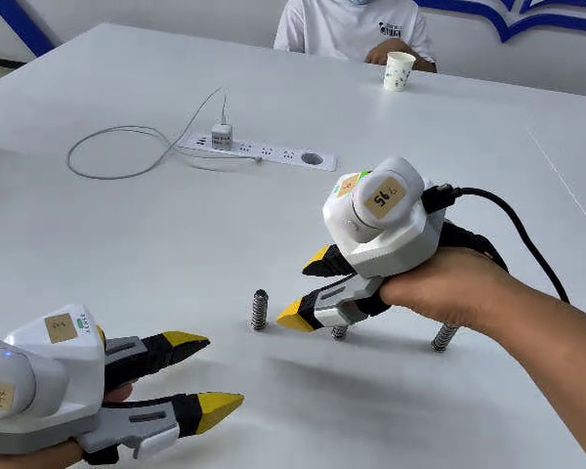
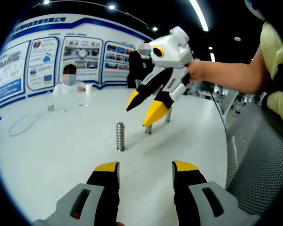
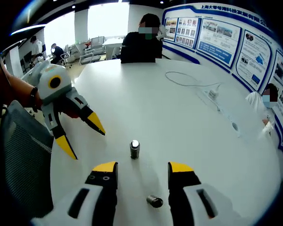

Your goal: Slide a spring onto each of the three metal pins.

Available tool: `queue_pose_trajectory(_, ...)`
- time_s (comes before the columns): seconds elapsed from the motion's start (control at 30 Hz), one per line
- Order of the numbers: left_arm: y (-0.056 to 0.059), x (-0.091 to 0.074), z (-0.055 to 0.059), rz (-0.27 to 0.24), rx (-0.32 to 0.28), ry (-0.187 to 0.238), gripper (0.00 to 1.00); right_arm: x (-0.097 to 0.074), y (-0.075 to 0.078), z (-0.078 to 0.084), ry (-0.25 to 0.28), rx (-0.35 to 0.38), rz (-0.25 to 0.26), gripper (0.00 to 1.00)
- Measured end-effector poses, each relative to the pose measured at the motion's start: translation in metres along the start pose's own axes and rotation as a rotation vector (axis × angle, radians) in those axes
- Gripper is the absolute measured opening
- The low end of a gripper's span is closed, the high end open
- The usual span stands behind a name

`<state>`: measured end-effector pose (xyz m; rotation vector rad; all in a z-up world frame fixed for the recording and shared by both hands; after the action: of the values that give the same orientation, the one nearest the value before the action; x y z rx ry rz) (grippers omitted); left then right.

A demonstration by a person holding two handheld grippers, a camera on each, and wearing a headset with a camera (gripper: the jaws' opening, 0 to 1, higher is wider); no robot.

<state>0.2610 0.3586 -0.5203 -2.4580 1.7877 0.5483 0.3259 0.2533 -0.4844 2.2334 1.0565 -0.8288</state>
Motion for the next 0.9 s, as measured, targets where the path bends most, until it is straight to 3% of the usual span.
queue_pose_trajectory(0.9, 0.003, 0.004, -0.006, 0.004, 0.004, -0.009, 0.46, -0.016, 0.013, 0.02, 0.018, 0.048, 0.046, 0.52)
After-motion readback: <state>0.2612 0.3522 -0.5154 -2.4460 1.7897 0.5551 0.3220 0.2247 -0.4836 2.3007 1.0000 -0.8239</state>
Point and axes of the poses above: the centre of the closed fingertips' face, and the gripper's own axes: x roughly forward along the fingers, y roughly to its right, z roughly out of its underside, the point moved 3 cm from there along -x, roughly backward along the fingers, and after that the axes turned 9 degrees about z, right-handed, at the moved point
